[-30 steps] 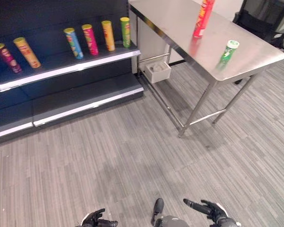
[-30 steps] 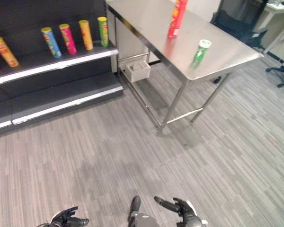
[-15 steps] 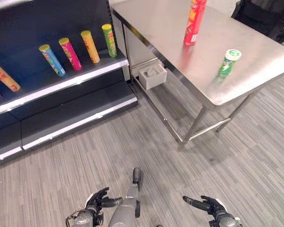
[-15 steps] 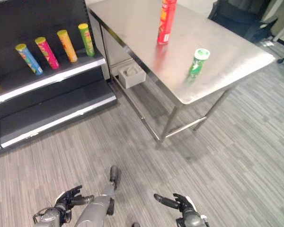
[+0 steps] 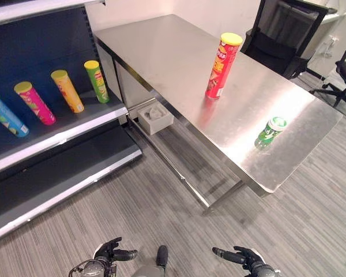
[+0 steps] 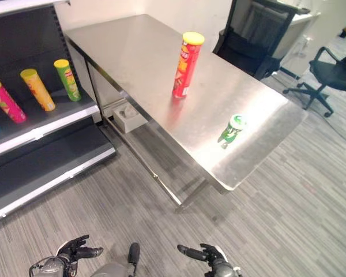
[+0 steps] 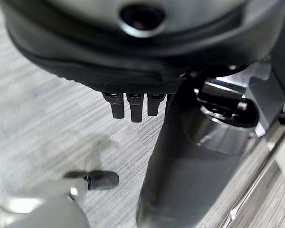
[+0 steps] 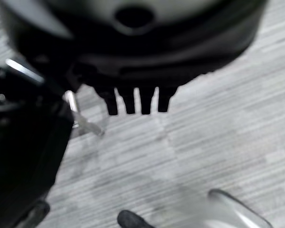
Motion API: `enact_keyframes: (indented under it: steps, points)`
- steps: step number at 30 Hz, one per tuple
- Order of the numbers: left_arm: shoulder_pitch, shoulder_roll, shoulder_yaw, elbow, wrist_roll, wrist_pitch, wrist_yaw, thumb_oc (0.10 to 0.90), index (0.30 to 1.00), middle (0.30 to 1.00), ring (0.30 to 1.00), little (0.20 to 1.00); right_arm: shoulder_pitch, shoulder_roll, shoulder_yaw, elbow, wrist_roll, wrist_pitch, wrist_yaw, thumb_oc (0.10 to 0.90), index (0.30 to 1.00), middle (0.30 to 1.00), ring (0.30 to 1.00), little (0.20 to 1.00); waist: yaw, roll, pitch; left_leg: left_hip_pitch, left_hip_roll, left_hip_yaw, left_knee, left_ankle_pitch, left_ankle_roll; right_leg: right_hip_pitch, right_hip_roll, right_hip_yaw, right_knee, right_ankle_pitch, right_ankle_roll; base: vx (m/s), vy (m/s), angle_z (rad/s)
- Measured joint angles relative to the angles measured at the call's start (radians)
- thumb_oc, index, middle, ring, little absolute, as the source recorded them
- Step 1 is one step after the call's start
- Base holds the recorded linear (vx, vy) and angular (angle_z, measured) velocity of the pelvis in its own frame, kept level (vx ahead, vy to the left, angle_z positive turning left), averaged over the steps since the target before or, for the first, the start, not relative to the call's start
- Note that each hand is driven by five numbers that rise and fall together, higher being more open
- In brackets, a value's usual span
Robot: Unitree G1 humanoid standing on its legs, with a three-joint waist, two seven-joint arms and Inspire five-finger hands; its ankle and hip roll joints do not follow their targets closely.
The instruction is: Put the goods on the table back onto the shelves and tidy them up.
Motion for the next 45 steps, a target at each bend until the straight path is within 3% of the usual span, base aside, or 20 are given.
enact_keyframes:
  steps: [1,2,4,6,8,10,13,16,20,22,24,25,28,30,33,35,40,45]
  points:
    - [-0.002,0.000,-0.005,0.002,0.000,0.005,0.001,0.800,0.900,0.900,0.900,0.900,-0.002,0.000,0.000,0.006,0.000,0.005,-0.001,0.800,0.900,0.900,0.900,0.900,-0.014,0.008,0.007,0.006,-0.009,-0.007,0.012,-0.017,0.015,-0.074,-0.033,-0.001,0.057,-0.003,0.000,0.20,-0.027,0.16]
    - [-0.002,-0.003,-0.026,-0.001,0.000,0.008,0.001,0.800,0.900,0.900,0.900,0.900,0.011,-0.004,-0.007,0.008,0.000,0.016,-0.002,0.800,0.900,0.900,0.900,0.900,-0.013,0.026,0.019,0.026,-0.010,-0.007,0.013,-0.039,0.011,-0.102,-0.095,-0.064,-0.015,-0.033,-0.009,0.22,-0.111,0.01]
    - [0.012,-0.002,-0.037,0.000,0.000,0.010,0.002,0.800,0.900,0.900,0.900,0.900,0.032,-0.004,-0.016,0.001,0.005,0.020,-0.001,0.800,0.900,0.900,0.900,0.900,-0.014,0.043,0.027,0.064,-0.012,0.005,0.011,-0.056,-0.022,-0.081,-0.187,-0.192,-0.360,-0.033,-0.016,0.19,-0.175,-0.14]
    - [0.021,0.005,-0.034,0.002,0.000,0.011,0.010,0.800,0.900,0.900,0.900,0.900,0.033,-0.004,-0.017,0.002,0.004,0.021,-0.001,0.800,0.900,0.900,0.900,0.900,-0.015,0.040,0.027,0.085,-0.014,0.004,-0.001,-0.064,-0.033,-0.035,-0.194,-0.267,-0.724,0.029,0.006,0.16,-0.194,-0.02]
    - [0.016,0.014,-0.027,0.005,0.005,0.011,0.019,0.800,0.900,0.900,0.900,0.900,0.039,-0.001,-0.029,0.002,0.004,0.021,0.001,0.800,0.900,0.900,0.900,0.900,-0.019,0.021,0.033,0.095,-0.016,-0.021,-0.001,-0.075,-0.049,0.000,-0.147,-0.225,-0.970,0.109,0.032,0.12,-0.143,0.39]
    - [0.022,0.021,-0.019,-0.005,0.018,0.010,0.020,0.800,0.900,0.900,0.900,0.900,0.049,0.005,-0.028,0.005,0.005,0.023,0.000,0.800,0.900,0.900,0.900,0.900,-0.031,-0.013,0.019,0.112,-0.019,-0.045,-0.001,-0.089,-0.054,0.032,-0.112,-0.192,-0.956,0.174,0.024,0.10,-0.144,0.59]
    - [0.072,0.033,-0.011,-0.038,0.019,0.008,0.020,0.800,0.900,0.900,0.900,0.900,0.088,0.017,-0.042,0.028,0.008,0.016,0.000,0.800,0.900,0.900,0.900,0.900,-0.020,-0.081,-0.032,0.129,-0.029,-0.051,-0.001,-0.121,-0.080,0.104,-0.078,-0.196,-0.977,0.237,-0.042,0.07,-0.114,0.10]
    - [0.088,0.013,-0.037,-0.100,0.018,0.014,0.016,0.800,0.900,0.900,0.900,0.900,0.066,-0.012,-0.177,0.092,0.020,0.015,-0.025,0.800,0.900,0.900,0.900,0.900,-0.039,-0.056,-0.039,0.134,0.040,-0.036,0.004,-0.134,-0.117,0.107,-0.010,-0.197,-0.973,0.216,-0.081,0.10,-0.065,0.03]
    - [0.096,0.012,-0.018,-0.118,0.019,0.010,0.015,0.800,0.900,0.900,0.900,0.900,0.082,-0.074,-0.321,0.087,0.064,0.021,-0.046,0.800,0.900,0.900,0.900,0.900,-0.077,-0.037,-0.046,0.158,0.074,-0.007,0.011,-0.150,-0.141,0.128,0.025,-0.188,-0.972,0.199,-0.098,0.11,0.002,-0.16]
    - [0.113,0.006,0.020,-0.131,0.019,0.009,0.008,0.800,0.900,0.900,0.900,0.900,0.102,-0.112,-0.525,0.054,0.115,0.022,-0.051,0.800,0.900,0.900,0.900,0.900,-0.092,-0.015,-0.053,0.182,0.082,0.016,-0.002,-0.156,-0.145,0.139,0.035,-0.166,-0.973,0.196,-0.095,0.10,0.033,-0.24]
    - [0.133,0.002,0.054,-0.131,0.022,0.008,0.003,0.800,0.900,0.900,0.900,0.900,0.166,-0.196,-0.613,-0.052,0.147,0.029,-0.084,0.800,0.900,0.900,0.900,0.900,-0.116,0.000,-0.061,0.197,0.084,0.025,-0.004,-0.170,-0.145,0.157,0.037,-0.162,-0.980,0.184,-0.086,0.05,0.021,-0.19]
    - [0.142,-0.001,0.054,-0.113,0.029,0.007,-0.005,0.800,0.900,0.900,0.900,0.900,0.243,-0.297,-0.659,-0.202,0.151,0.035,-0.104,0.800,0.900,0.900,0.900,0.900,-0.126,0.025,-0.076,0.203,0.083,0.042,-0.007,-0.173,-0.142,0.155,0.037,-0.146,-0.980,0.182,-0.084,0.02,0.016,-0.22]
    - [0.160,-0.017,0.047,-0.066,0.072,0.007,-0.008,0.800,0.900,0.900,0.900,0.900,0.318,-0.409,-0.710,-0.527,0.148,0.034,-0.161,0.800,0.900,0.900,0.900,0.900,-0.171,0.041,-0.084,0.206,0.087,0.065,-0.007,-0.175,-0.141,0.149,0.041,-0.131,-0.980,0.179,-0.078,0.00,0.001,-0.23]
    - [0.158,-0.038,0.036,-0.034,0.101,0.010,-0.015,0.800,0.900,0.900,0.900,0.900,0.309,-0.446,-0.714,-0.707,0.147,-0.011,-0.179,0.800,0.900,0.900,0.900,0.900,-0.176,0.037,-0.082,0.208,0.091,0.077,-0.007,-0.175,-0.141,0.144,0.049,-0.113,-0.980,0.184,-0.083,-0.01,-0.006,-0.24]
    - [0.170,-0.064,0.012,-0.040,0.131,0.008,-0.045,0.800,0.900,0.900,0.900,0.900,0.263,-0.475,-0.641,-0.995,0.115,-0.022,-0.165,0.800,0.900,0.900,0.900,0.900,-0.172,0.030,-0.080,0.210,0.101,0.095,-0.007,-0.175,-0.140,0.142,0.057,-0.112,-0.980,0.183,-0.084,0.00,0.002,-0.05]
    - [0.174,-0.069,-0.003,-0.040,0.142,0.008,-0.052,0.800,0.900,0.900,0.900,0.900,0.217,-0.475,-0.584,-1.099,0.099,-0.098,-0.128,0.800,0.900,0.900,0.900,0.900,-0.164,0.034,-0.083,0.209,0.107,0.101,-0.007,-0.168,-0.150,0.142,0.060,-0.113,-0.980,0.183,-0.085,-0.01,-0.012,0.04]
    - [0.175,-0.070,-0.002,-0.082,0.145,-0.003,-0.053,0.800,0.900,0.900,0.900,0.900,0.124,-0.477,-0.446,-1.123,0.067,-0.134,-0.060,0.800,0.900,0.900,0.900,0.900,-0.076,0.037,-0.084,0.202,0.113,0.103,-0.002,-0.163,-0.158,0.140,0.064,-0.118,-0.980,0.185,-0.085,-0.01,-0.008,0.07]
    - [0.181,-0.067,-0.001,-0.102,0.149,-0.004,-0.052,0.800,0.900,0.900,0.900,0.900,0.124,-0.476,-0.377,-1.030,0.033,-0.115,-0.019,0.800,0.900,0.900,0.900,0.900,-0.062,0.050,-0.081,0.197,0.113,0.084,-0.001,-0.162,-0.159,0.140,0.061,-0.143,-0.980,0.190,-0.093,-0.01,-0.014,0.14]
